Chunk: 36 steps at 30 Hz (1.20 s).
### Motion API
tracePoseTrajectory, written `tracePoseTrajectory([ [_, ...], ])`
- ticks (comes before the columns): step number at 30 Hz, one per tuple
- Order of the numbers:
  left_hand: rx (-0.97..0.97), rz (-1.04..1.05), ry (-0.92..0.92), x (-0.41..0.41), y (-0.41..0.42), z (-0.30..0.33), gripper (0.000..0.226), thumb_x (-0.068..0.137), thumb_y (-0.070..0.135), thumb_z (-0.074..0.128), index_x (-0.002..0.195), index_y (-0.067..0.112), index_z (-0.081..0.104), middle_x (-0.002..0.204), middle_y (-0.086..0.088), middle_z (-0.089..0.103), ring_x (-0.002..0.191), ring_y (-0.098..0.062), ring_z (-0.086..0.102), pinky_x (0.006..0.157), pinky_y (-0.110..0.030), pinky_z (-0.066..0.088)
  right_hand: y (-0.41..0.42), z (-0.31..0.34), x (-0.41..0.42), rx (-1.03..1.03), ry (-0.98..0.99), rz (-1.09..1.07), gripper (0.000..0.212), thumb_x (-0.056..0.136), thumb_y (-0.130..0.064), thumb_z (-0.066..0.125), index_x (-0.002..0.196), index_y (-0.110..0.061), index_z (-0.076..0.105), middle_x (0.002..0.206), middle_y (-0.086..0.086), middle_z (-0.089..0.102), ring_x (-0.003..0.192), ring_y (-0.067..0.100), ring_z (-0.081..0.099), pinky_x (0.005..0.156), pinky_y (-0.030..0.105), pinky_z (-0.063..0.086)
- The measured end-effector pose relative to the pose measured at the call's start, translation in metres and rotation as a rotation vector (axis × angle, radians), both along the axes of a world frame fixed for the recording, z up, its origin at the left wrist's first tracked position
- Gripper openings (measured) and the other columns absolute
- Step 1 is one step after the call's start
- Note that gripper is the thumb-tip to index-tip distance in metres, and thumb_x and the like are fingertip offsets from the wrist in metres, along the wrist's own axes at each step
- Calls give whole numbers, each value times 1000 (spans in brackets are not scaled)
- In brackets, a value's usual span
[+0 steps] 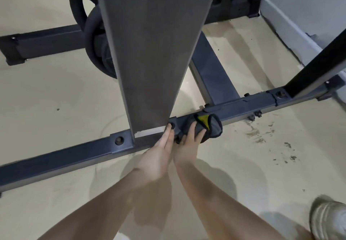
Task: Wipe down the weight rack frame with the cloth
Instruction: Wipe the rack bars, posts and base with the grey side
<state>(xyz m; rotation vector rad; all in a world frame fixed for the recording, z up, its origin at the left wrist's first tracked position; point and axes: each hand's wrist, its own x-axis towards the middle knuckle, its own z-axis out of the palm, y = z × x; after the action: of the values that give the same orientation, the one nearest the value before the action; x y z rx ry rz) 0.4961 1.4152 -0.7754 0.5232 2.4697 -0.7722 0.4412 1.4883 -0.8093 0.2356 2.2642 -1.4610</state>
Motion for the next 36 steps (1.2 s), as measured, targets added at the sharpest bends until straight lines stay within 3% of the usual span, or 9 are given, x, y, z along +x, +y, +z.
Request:
tracePoseTrajectory([
  [3,323,277,50,0,-10,-8,70,81,-3,21,147,-4,-3,157,-15,-12,138,-42,22,115,-36,20,0,1,5,-37,28,32,61,99,-8,41,150,-20,9,156,11,-18,146,18,4,98,5,13],
  [5,673,646,-12,-3,-13,-4,84,81,-5,32,150,20,-8,150,17,-31,113,-20,54,84,-23,45,2,-1,-7,-23,11,-1,59,99,-7,39,150,-19,10,155,13,-18,146,20,2,95,2,9],
  [8,832,802,2,-2,-11,-5,91,80,-6,37,149,29,-10,142,28,-37,89,-14,54,62,-18,35,-2,-9,-16,72,48,-83,56,101,-14,38,151,-21,12,156,15,-16,146,25,3,111,21,15],
  [12,875,845,28,-2,-6,-5,92,80,-9,37,149,30,-9,145,28,-34,111,-15,51,66,-17,33,-2,-10,1,79,60,31,61,100,-23,44,151,-22,12,157,13,-13,146,25,6,113,26,12],
  [16,833,860,25,-2,-7,-5,94,78,-11,37,150,26,-11,144,25,-37,82,-13,46,60,-24,38,12,-4,-31,61,24,-144,59,100,-17,42,151,-15,13,159,11,3,144,23,13,105,21,16],
  [23,759,793,92,-1,-4,-8,90,81,-9,39,151,23,-8,148,19,-33,90,-13,49,54,-19,28,1,2,-21,-5,-47,-207,53,90,-3,57,138,-15,40,145,11,24,127,26,39,101,24,30],
  [28,677,674,219,-2,11,-15,95,75,-7,53,150,10,-4,158,-4,-14,131,-23,42,101,-28,40,55,14,-51,-71,-46,-240,22,87,0,51,95,-21,52,96,3,59,90,24,55,78,30,45],
  [31,686,464,348,-19,21,-22,82,63,-6,55,141,0,27,151,-12,29,124,-27,52,101,-38,39,91,38,-75,8,257,-213,20,87,-2,50,100,-17,51,92,-2,56,85,16,51,71,22,38],
  [36,652,510,284,-63,43,-20,72,91,-2,29,148,10,-12,155,-2,-22,145,-15,-8,115,-25,-1,114,12,-100,604,764,283,24,68,-9,56,91,-13,62,99,6,57,94,28,49,85,39,33],
])
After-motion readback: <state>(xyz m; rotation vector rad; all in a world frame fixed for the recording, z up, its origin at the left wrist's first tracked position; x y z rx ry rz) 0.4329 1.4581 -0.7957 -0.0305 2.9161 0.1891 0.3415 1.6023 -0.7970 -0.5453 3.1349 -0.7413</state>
